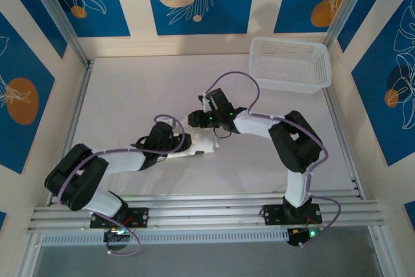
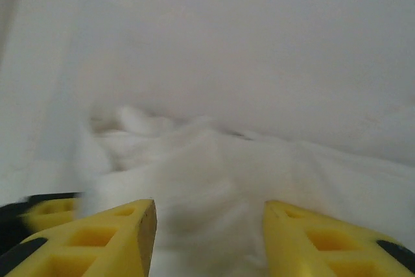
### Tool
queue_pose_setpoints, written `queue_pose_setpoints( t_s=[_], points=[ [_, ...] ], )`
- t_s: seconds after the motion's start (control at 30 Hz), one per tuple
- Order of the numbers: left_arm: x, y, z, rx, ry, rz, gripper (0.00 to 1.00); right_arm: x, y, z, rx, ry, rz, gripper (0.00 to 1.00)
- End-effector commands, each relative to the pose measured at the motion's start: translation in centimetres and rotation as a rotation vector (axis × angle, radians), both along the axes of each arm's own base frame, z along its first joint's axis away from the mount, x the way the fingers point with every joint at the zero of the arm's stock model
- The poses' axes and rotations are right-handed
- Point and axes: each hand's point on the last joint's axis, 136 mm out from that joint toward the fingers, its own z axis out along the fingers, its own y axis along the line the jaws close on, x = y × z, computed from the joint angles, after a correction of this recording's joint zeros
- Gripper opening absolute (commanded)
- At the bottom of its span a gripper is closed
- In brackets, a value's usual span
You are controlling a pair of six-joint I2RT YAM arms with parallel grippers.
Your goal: Fold the inside-out t-shirt
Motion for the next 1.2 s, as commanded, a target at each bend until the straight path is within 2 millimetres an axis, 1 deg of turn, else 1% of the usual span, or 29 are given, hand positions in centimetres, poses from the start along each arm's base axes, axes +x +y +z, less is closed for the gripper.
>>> queue_pose_setpoints(
  t_s=[0.0, 0.03, 0.1, 0.13, 0.17, 0.23, 0.3, 0.37, 0.43, 0.47, 0.53, 0.63, 0.73, 0.8, 0.87, 0.93, 1.03, 1.1, 1.17],
  points=[
    [-0.2, -0.1, 4.2, -0.002, -0.123, -0.056, 0.81, -1.1, -0.8, 1.0, 0.024, 0.080, -0.012, 0.47],
    [-0.5, -0.1, 5.4, -0.007, -0.150, -0.078, 0.81, -1.1, -1.3, 1.9, 0.033, 0.059, -0.022, 0.47],
    [-1.4, -1.0, 7.9, -0.032, -0.198, -0.166, 0.81, -1.3, -2.7, 4.0, 0.048, 0.008, -0.055, 0.48],
    [-1.9, -1.7, 9.1, -0.041, -0.210, -0.222, 0.81, -1.4, -4.0, 4.9, 0.055, -0.016, -0.092, 0.49],
    [-2.4, -2.4, 10.1, -0.030, -0.213, -0.269, 0.80, -1.6, -5.3, 5.3, 0.060, -0.018, -0.141, 0.49],
    [-3.5, -3.9, 11.5, 0.031, -0.216, -0.349, 0.81, -2.1, -8.7, 5.6, 0.099, -0.005, -0.275, 0.49],
    [-4.4, -5.7, 11.9, 0.111, -0.217, -0.410, 0.81, -2.7, -12.5, 5.7, 0.149, 0.009, -0.415, 0.49],
    [-4.7, -7.4, 11.1, 0.184, -0.190, -0.454, 0.82, -3.6, -16.2, 5.7, 0.164, -0.006, -0.538, 0.49],
    [-4.6, -8.4, 9.3, 0.241, -0.144, -0.462, 0.84, -4.8, -19.2, 5.9, 0.146, -0.039, -0.624, 0.50],
    [-4.3, -8.8, 8.1, 0.259, -0.112, -0.455, 0.85, -5.4, -20.3, 6.1, 0.141, -0.059, -0.649, 0.50],
    [-3.6, -8.8, 5.7, 0.313, -0.039, -0.424, 0.88, -6.5, -21.8, 6.7, 0.150, -0.087, -0.673, 0.51],
    [-2.3, -8.1, 2.6, 0.446, 0.054, -0.371, 0.87, -7.9, -22.9, 7.8, 0.157, -0.126, -0.663, 0.51],
    [-0.9, -7.1, 0.3, 0.525, 0.112, -0.333, 0.85, -8.9, -23.7, 8.3, 0.150, -0.149, -0.664, 0.52],
    [0.2, -6.1, -0.9, 0.580, 0.130, -0.311, 0.80, -9.2, -23.9, 8.5, 0.162, -0.153, -0.672, 0.52],
    [1.7, -4.3, -1.9, 0.686, 0.146, -0.284, 0.73, -9.2, -23.8, 8.9, 0.183, -0.154, -0.670, 0.52],
    [3.2, -2.2, -2.4, 0.802, 0.157, -0.265, 0.69, -9.0, -23.7, 9.6, 0.199, -0.158, -0.668, 0.52],
    [5.6, 1.0, -2.2, 0.957, 0.163, -0.274, 0.67, -8.8, -23.5, 10.8, 0.213, -0.177, -0.656, 0.52],
    [7.1, 2.9, -2.0, 1.000, 0.194, -0.290, 0.66, -8.8, -23.5, 11.5, 0.217, -0.194, -0.649, 0.52],
    [8.7, 4.9, -2.5, 1.008, 0.233, -0.309, 0.68, -8.7, -23.6, 12.3, 0.228, -0.217, -0.647, 0.52]
  ],
)
